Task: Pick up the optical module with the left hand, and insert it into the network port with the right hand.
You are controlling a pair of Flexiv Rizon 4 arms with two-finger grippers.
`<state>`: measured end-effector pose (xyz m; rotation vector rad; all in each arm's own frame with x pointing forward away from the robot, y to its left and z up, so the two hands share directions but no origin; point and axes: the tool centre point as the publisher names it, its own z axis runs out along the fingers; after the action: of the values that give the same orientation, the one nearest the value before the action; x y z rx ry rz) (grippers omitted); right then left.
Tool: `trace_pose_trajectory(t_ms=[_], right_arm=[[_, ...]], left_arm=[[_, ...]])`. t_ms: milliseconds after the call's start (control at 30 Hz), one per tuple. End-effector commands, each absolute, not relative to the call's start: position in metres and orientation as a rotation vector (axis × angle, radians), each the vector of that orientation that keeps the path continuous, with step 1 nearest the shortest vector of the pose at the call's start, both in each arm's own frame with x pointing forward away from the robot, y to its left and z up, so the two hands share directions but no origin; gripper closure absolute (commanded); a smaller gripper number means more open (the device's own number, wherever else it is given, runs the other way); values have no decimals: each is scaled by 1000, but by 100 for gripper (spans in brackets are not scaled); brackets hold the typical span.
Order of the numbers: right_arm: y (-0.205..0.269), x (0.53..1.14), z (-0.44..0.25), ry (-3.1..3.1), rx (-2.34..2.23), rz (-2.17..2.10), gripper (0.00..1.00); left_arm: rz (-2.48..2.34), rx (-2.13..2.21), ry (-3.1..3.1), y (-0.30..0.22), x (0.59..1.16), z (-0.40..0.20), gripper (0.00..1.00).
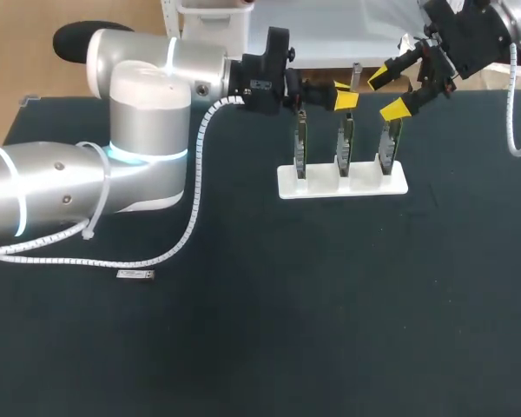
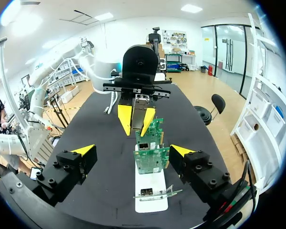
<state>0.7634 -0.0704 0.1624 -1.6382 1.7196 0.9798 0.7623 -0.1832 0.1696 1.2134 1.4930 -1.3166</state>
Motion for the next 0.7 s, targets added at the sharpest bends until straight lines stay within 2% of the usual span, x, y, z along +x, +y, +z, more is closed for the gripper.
trace_pose_trajectory(t_ms=[33, 700], right_arm=[[-75, 769, 166, 1726, -1621, 933, 0], [-58, 787, 196, 1634, -1667, 949, 0]], left_arm=[[-1314, 1214, 1497, -184, 762, 170, 100], [-1314, 1214, 1497, -184, 762, 170, 100]])
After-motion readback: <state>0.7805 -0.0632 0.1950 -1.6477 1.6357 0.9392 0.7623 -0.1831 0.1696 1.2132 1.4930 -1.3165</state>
